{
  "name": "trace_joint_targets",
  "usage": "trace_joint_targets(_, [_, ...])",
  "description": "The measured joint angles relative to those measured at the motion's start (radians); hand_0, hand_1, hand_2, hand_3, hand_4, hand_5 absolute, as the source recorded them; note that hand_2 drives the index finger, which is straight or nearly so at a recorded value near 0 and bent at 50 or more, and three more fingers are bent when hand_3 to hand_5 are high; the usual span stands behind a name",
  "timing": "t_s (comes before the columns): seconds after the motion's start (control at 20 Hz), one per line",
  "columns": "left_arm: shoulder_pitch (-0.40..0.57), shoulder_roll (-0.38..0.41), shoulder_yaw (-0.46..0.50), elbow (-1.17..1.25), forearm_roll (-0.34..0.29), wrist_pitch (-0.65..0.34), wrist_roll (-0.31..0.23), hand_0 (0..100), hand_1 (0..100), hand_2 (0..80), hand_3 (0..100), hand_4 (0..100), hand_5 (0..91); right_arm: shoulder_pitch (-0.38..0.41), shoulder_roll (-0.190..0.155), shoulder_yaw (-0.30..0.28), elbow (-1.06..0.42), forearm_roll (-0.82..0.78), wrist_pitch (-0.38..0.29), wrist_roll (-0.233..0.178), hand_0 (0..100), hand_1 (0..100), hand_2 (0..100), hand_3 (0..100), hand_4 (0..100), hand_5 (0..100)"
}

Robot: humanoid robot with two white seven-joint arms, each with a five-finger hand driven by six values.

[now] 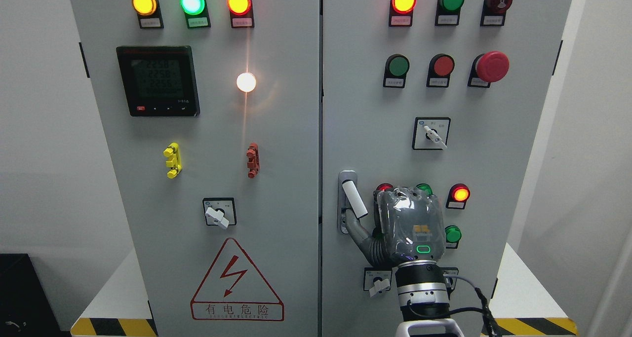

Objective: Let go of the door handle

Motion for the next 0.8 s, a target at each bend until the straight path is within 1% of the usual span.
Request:
trace_joint_targets(0.3, [0.000, 0.000, 0.000, 0.000, 0.000, 0.000, 0.000, 12, 56, 0.0, 0, 0, 0.0, 0.000, 0.000, -0.001, -0.003, 0.004, 0.023, -0.001, 42, 43, 93, 100, 100, 100])
trace_joint_targets(0.8, [0.000, 0.000, 0.000, 0.000, 0.000, 0.000, 0.000, 12, 56, 0.0, 0, 0, 0.0, -0.001, -0.001, -0.001, -0.005, 0.005, 0.026, -0.002, 42, 43, 93, 100, 100, 100])
